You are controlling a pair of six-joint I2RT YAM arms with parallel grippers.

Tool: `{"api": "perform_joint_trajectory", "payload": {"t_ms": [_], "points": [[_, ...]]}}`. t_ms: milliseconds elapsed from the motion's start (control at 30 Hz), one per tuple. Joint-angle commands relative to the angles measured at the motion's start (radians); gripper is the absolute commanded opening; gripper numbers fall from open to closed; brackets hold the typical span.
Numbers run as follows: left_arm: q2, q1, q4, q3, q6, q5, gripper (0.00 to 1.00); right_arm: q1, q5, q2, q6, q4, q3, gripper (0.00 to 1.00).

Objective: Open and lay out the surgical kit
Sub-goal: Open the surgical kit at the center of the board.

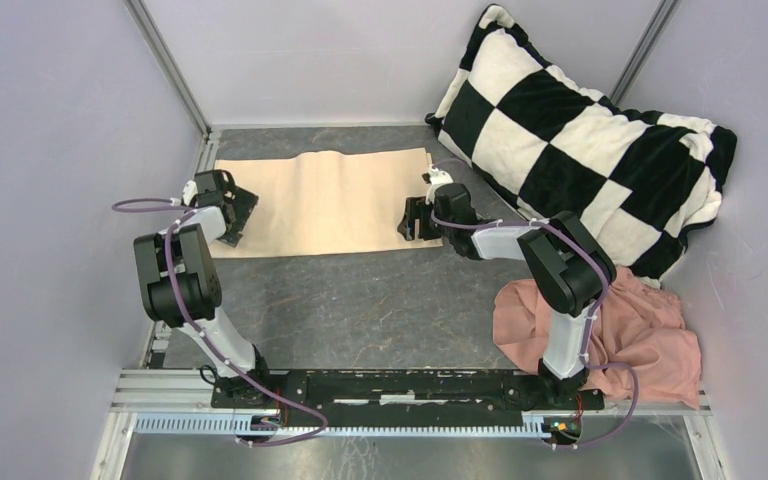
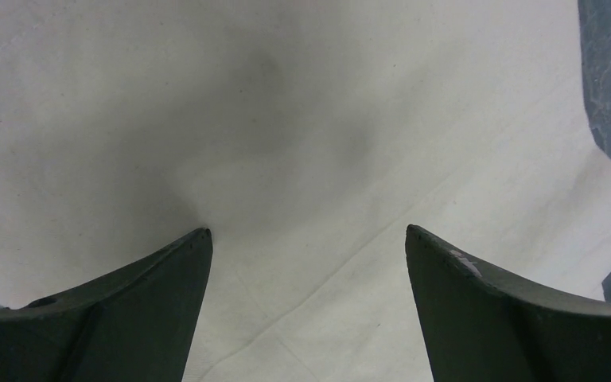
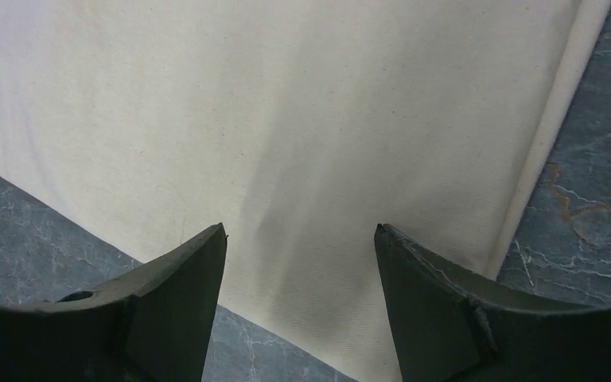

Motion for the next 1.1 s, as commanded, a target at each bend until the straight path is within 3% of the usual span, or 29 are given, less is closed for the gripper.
{"api": "perform_joint_trajectory", "payload": {"t_ms": [0, 267, 400, 633, 900, 1067], "points": [[0.074, 0.003, 0.014, 0.068, 0.002, 0.026, 0.97, 0.001, 0.017, -0.032, 0.069, 0.088, -0.096, 0.76], [-0.053, -0.005, -0.031, 0.091, 0.051, 0.051, 0.98, -0.047, -0.011, -0.052, -0.029, -0.014, 0.053, 0.79], [-0.157, -0.050, -0.007, 0.125, 0.115, 0.215, 0.98, -0.105, -0.026, -0.005, -0.033, -0.044, 0.161, 0.81], [-0.197, -0.215, -0.046, 0.235, 0.360, 0.409, 0.97, -0.148, -0.024, 0.117, -0.031, -0.059, 0.329, 0.79], [-0.240, -0.405, -0.116, 0.233, 0.515, 0.362, 0.97, -0.163, 0.011, 0.285, -0.043, -0.088, 0.561, 0.71], [-0.291, -0.443, -0.123, 0.226, 0.556, 0.287, 0.98, -0.178, 0.038, 0.371, -0.027, -0.096, 0.667, 0.68]]}}
